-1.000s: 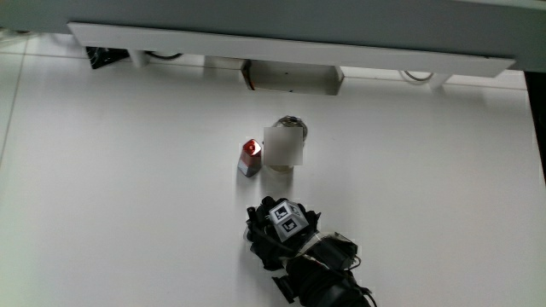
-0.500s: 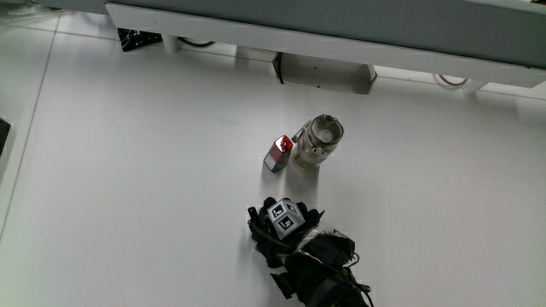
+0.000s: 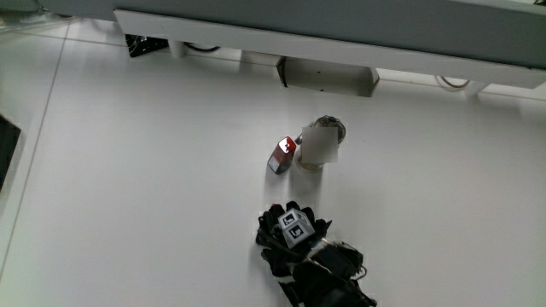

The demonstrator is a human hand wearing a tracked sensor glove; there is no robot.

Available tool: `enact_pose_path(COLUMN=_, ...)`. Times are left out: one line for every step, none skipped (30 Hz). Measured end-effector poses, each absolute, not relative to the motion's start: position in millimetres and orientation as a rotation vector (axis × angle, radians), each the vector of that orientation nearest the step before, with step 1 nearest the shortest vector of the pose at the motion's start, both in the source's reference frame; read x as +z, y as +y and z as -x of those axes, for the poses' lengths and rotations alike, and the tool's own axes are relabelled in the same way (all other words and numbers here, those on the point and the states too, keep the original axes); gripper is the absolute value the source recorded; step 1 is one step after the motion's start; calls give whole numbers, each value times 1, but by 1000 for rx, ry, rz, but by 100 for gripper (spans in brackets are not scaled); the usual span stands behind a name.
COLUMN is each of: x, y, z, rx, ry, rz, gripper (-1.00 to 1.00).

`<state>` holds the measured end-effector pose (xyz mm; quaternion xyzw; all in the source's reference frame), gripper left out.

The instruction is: Place speaker

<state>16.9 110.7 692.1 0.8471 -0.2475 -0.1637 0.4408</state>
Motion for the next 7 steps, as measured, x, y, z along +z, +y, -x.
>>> enact_pose_path(x=687, y=113, z=-21, rx=-364, ry=-613, rz=-2140, gripper=-82)
enact_pose_path(x=684, y=116, z=-25, rx=-329, ry=-591, rz=-2152, gripper=-91)
enact_pose_path(x=679, y=118, z=-29, rx=-283, ry=-587, rz=-2187, gripper=-100)
enact_pose_path(x=676, y=120, z=-33, rx=-239, ry=-583, rz=-2236, gripper=-100)
enact_pose_path(x=669, y=122, z=-38, rx=-215, ry=-549, rz=-2262, gripper=-100)
enact_pose_path(x=666, y=128, z=-48, rx=-175, ry=-528, rz=-2293, gripper=-100)
enact_pose_path(x=659, y=130, z=-53, rx=-157, ry=-471, rz=-2352, gripper=-100)
